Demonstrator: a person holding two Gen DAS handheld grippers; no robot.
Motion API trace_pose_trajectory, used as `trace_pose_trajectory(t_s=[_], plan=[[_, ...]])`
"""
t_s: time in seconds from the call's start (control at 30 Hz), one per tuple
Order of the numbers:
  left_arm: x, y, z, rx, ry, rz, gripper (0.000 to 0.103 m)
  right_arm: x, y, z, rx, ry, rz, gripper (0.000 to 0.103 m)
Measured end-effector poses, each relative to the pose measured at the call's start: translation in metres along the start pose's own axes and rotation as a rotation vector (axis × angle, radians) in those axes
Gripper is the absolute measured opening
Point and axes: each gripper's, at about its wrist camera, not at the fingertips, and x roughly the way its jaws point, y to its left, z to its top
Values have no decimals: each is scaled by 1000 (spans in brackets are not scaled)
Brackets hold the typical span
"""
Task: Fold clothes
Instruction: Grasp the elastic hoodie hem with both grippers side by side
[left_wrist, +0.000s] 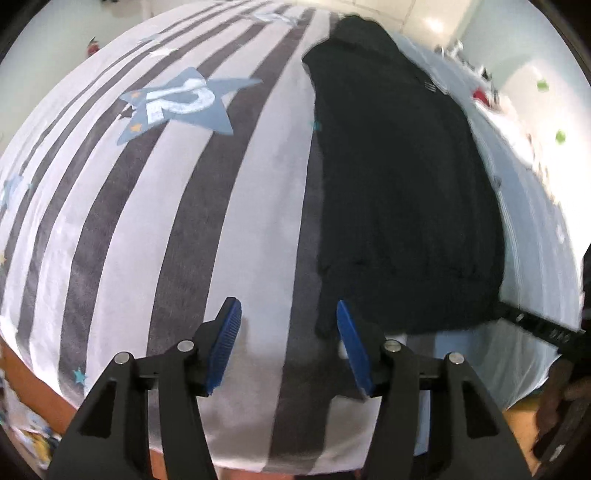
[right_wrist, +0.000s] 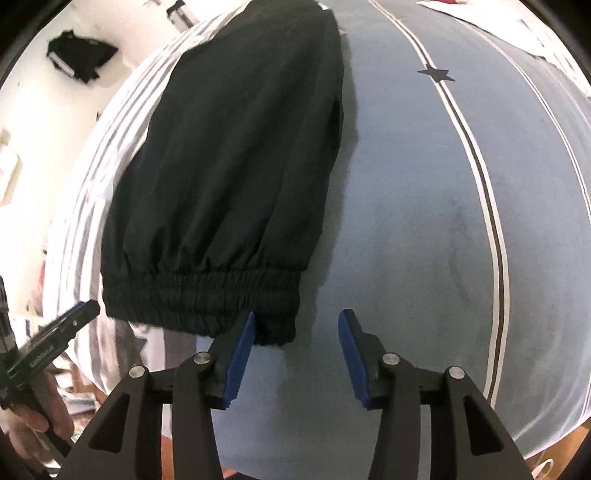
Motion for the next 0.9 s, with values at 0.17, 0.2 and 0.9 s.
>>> trace_pose_trajectory(t_s=[0.17,0.2,0.9], plan=[[5,0,-6,-17,0,-58,53,8,5,18,60,2,76,43],[10,-2,-9,-11,13,-64,54,11,3,18,72,14,89,43],[39,-20,-20,105,42,-80,28,56,39,-11,24,92,192,52]])
